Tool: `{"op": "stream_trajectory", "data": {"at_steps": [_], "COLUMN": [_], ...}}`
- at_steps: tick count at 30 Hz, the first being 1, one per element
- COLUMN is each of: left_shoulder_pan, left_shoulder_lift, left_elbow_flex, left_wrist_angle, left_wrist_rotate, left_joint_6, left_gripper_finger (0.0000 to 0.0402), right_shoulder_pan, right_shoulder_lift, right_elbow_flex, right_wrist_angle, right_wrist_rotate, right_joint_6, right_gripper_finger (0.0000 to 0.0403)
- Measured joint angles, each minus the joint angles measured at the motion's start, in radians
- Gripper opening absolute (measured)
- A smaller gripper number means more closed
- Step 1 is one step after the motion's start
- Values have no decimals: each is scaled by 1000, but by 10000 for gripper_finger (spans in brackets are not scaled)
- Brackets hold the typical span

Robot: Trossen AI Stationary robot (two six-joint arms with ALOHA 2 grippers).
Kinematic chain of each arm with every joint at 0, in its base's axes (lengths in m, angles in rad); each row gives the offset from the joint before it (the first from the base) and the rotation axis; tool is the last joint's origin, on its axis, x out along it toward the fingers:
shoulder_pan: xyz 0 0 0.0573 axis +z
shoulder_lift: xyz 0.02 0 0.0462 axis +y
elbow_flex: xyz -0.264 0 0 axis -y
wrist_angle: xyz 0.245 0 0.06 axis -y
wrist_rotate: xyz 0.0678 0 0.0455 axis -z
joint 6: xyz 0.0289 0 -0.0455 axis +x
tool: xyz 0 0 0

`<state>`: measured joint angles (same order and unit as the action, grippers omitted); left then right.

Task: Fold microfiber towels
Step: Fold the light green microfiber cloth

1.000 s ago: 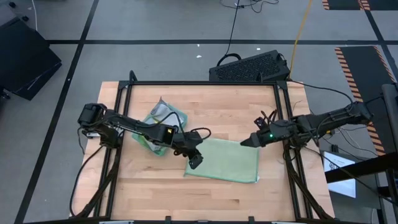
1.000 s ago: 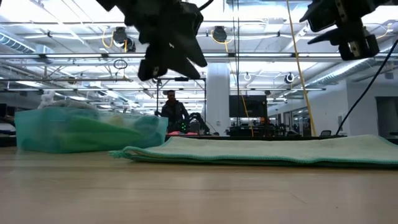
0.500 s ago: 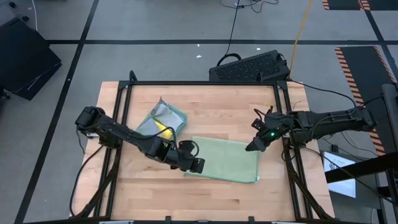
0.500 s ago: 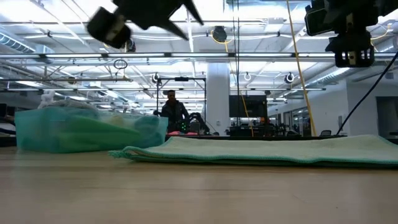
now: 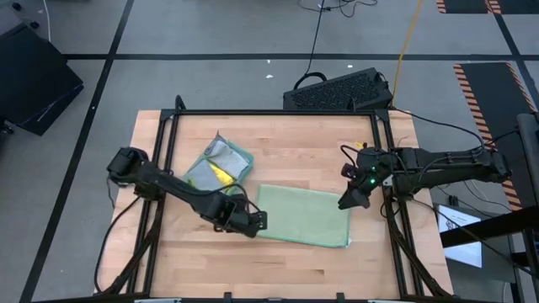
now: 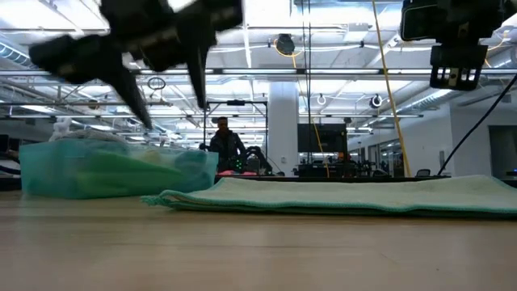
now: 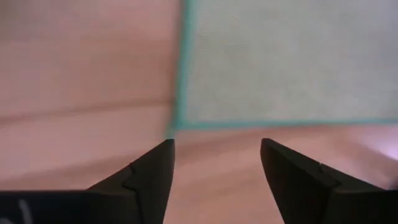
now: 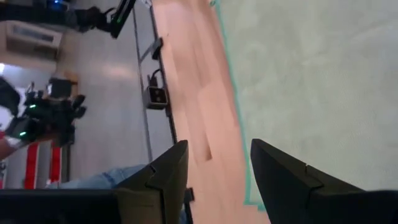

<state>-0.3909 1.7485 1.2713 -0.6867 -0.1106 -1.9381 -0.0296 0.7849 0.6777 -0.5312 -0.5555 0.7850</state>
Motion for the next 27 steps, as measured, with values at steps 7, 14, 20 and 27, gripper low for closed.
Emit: {"op": "stream_trajectory", "data": {"at_steps": [7, 14, 20, 27], "left_shoulder_pan": [50, 78, 82, 78], "left_shoulder_lift": [125, 208, 214, 188], "left_elbow_flex": [-13, -13, -11, 8], "left_wrist_angle": [86, 145, 150, 116], "left_wrist_rotate": [56, 88, 87, 77], "left_joint_6": [63, 48, 54, 72], "left_gripper_finger": [243, 243, 243, 207], "right_shoulder_pan": [0, -4, -9, -31], "right_shoulder_lift": [0, 2, 13, 96], "right_elbow_flex": [0, 0, -1, -1], "right_wrist_angle": [2, 4, 4, 151], "right_wrist_rotate": [-52, -38, 7, 3], "right_joint_6": [-27, -49, -44, 42], "right_gripper_finger": [169, 169, 169, 169]}}
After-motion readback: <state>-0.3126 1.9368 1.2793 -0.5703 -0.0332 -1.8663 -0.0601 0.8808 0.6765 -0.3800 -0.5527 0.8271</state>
